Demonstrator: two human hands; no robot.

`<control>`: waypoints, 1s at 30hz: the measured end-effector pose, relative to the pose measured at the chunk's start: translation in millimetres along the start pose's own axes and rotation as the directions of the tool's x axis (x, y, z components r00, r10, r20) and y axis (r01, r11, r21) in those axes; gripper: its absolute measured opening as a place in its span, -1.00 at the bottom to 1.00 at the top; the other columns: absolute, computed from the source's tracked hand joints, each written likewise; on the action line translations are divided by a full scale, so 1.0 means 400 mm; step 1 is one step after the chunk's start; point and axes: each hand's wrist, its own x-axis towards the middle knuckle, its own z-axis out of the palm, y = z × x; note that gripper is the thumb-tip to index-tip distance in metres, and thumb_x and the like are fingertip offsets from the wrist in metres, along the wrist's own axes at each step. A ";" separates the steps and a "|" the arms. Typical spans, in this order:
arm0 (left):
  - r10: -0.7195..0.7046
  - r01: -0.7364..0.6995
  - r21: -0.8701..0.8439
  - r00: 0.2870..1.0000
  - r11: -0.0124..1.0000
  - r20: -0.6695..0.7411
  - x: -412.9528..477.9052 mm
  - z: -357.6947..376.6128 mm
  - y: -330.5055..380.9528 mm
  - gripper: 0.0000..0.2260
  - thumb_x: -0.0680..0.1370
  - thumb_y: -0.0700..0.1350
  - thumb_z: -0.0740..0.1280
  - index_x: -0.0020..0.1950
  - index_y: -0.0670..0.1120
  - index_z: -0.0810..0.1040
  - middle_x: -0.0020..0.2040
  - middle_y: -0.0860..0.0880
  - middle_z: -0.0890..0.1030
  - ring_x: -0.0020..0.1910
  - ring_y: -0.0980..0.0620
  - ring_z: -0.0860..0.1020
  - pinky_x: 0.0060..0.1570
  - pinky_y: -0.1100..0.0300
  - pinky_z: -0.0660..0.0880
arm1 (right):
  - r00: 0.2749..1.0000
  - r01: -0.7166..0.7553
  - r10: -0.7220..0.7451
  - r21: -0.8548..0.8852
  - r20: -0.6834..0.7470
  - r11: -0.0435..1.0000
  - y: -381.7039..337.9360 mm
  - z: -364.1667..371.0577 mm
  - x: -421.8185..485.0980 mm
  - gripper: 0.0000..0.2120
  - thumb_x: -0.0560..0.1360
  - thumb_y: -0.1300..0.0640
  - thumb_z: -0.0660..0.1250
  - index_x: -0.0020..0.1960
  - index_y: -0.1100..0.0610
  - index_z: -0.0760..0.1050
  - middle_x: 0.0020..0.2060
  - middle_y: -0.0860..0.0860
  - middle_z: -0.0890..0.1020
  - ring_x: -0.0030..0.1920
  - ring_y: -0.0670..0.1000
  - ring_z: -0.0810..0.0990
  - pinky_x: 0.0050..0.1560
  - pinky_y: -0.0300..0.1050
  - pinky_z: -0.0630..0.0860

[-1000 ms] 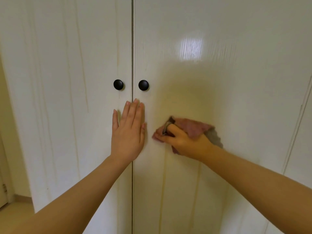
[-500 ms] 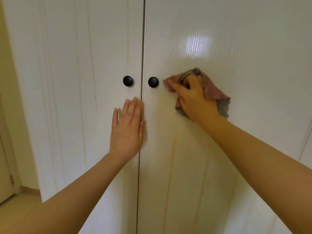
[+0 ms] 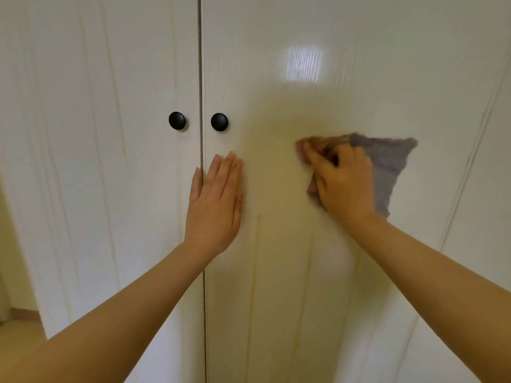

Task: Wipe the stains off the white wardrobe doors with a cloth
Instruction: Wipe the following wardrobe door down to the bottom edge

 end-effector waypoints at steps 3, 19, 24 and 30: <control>0.093 -0.093 -0.010 0.996 0.996 0.001 0.008 0.012 0.044 -0.56 0.57 -0.13 0.05 0.46 -0.20 0.20 0.44 -0.19 0.32 0.44 -0.12 0.16 0.40 -0.05 -0.02 | 0.883 0.392 -0.371 -0.016 0.288 0.920 0.011 0.005 -0.132 -0.61 0.40 0.14 0.24 0.22 -0.01 0.47 -0.17 0.04 0.42 -0.25 0.09 0.41 -0.30 -0.07 0.40; 0.193 -0.195 -0.077 0.981 0.978 -0.035 0.004 0.105 0.227 -0.57 0.58 -0.11 0.08 0.45 -0.17 0.21 0.44 -0.18 0.33 0.44 -0.14 0.18 0.40 -0.14 0.04 | 0.919 -0.363 0.338 0.099 0.201 0.927 0.196 -0.138 -0.202 -0.59 0.53 -0.10 0.16 0.17 0.16 0.54 -0.10 0.22 0.54 -0.13 0.10 0.51 -0.07 -0.13 0.37; 0.198 -0.202 -0.101 0.979 0.974 -0.047 -0.014 0.144 0.295 -0.60 0.65 -0.07 -0.02 0.46 -0.16 0.20 0.46 -0.13 0.26 0.45 -0.14 0.17 0.43 -0.11 -0.01 | 0.816 -0.577 0.569 0.195 0.100 0.793 0.213 -0.107 -0.241 -0.68 0.54 0.03 0.07 0.25 -0.13 0.43 0.09 0.22 0.45 0.06 0.21 0.44 0.11 0.01 0.40; 0.215 -0.217 -0.071 0.976 0.974 -0.039 -0.032 0.171 0.321 -0.59 0.61 -0.09 0.06 0.45 -0.16 0.22 0.45 -0.13 0.29 0.45 -0.16 0.18 0.42 -0.17 -0.03 | 0.824 -0.566 0.511 0.304 0.245 0.766 0.171 -0.139 -0.376 -0.84 0.52 0.41 0.18 0.06 0.36 0.48 -0.20 0.00 0.47 -0.19 -0.41 0.48 -0.14 -0.63 0.30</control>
